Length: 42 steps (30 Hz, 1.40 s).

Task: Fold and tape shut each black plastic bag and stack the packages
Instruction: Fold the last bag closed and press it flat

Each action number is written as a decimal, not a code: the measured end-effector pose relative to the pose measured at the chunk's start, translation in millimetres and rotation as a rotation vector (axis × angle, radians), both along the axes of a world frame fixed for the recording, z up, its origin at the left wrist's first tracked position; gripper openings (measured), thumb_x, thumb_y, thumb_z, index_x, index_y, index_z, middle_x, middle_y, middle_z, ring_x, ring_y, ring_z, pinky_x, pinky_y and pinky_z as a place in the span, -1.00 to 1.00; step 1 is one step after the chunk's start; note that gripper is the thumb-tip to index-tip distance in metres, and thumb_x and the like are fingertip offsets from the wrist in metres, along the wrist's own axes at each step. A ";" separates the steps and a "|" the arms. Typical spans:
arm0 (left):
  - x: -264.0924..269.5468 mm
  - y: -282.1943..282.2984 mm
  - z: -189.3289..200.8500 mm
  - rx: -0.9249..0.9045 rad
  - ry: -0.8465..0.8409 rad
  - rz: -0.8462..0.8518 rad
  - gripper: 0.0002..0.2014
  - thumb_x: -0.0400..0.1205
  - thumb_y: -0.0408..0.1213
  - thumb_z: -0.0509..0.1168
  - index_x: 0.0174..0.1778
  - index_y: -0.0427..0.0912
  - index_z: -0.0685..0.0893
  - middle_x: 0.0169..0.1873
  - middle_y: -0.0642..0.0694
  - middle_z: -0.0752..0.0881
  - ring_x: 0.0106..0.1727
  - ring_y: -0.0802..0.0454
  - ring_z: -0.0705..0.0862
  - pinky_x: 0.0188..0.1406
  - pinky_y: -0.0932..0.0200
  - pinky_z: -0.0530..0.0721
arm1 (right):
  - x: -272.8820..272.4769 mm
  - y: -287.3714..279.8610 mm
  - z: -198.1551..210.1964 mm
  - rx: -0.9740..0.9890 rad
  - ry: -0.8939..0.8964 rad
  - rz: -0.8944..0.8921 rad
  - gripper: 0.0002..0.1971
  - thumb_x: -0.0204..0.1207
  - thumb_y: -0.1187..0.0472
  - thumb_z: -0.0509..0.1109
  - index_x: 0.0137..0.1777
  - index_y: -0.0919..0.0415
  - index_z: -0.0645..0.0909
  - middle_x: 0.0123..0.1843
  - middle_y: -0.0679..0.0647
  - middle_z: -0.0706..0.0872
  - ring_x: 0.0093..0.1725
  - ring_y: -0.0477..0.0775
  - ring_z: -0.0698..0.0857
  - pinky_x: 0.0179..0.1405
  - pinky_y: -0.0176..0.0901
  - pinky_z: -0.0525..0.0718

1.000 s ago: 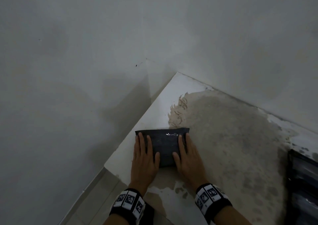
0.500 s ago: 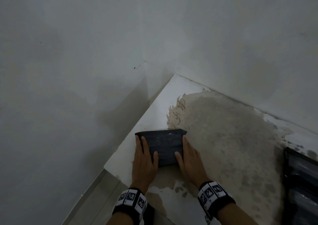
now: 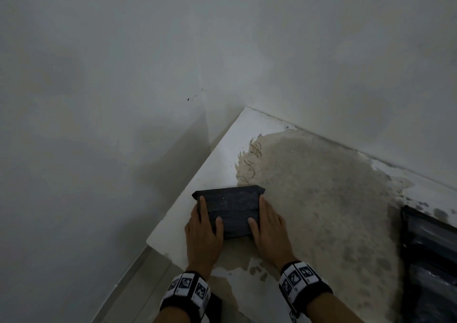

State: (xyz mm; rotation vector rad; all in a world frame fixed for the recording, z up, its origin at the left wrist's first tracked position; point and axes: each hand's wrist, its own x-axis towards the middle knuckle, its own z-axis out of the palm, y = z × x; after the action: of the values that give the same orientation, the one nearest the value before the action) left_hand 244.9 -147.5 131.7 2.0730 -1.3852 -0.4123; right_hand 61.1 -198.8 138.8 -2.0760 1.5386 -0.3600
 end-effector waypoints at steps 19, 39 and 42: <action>3.4 -7.5 6.3 0.057 -0.173 -0.124 -0.28 0.74 0.13 -0.10 0.78 -0.16 0.05 0.75 -0.32 0.08 0.69 -0.29 0.25 0.64 -0.25 0.23 | -2.5 10.2 3.9 0.050 -0.153 -0.115 -0.24 0.77 -0.14 0.15 0.76 -0.09 -0.26 0.63 0.17 0.36 0.48 0.14 0.48 0.39 0.03 0.60; -16.7 -12.1 11.8 0.049 -0.470 -0.500 -0.41 0.70 0.04 0.12 0.66 -0.11 0.45 0.66 -0.20 0.39 0.68 -0.18 0.35 0.59 -0.25 0.26 | -1.4 -23.9 22.8 -0.196 0.321 0.190 -0.36 0.82 -0.13 -0.29 0.70 0.08 0.38 0.69 0.09 0.44 0.69 0.25 0.37 0.62 0.28 0.41; -17.7 -11.2 9.2 0.053 -0.451 -0.489 -0.40 0.71 0.04 0.12 0.68 -0.08 0.41 0.68 -0.18 0.36 0.69 -0.17 0.33 0.59 -0.26 0.29 | -8.6 -28.9 19.4 -0.155 0.299 0.144 -0.37 0.82 -0.12 -0.21 0.70 0.18 0.35 0.68 0.14 0.46 0.67 0.23 0.41 0.63 0.24 0.32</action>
State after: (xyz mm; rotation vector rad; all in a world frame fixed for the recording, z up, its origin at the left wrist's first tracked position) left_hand 227.3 -158.7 140.9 1.9236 -2.1843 -0.1761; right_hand 52.5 -227.7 158.2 -2.4358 1.5548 -0.1220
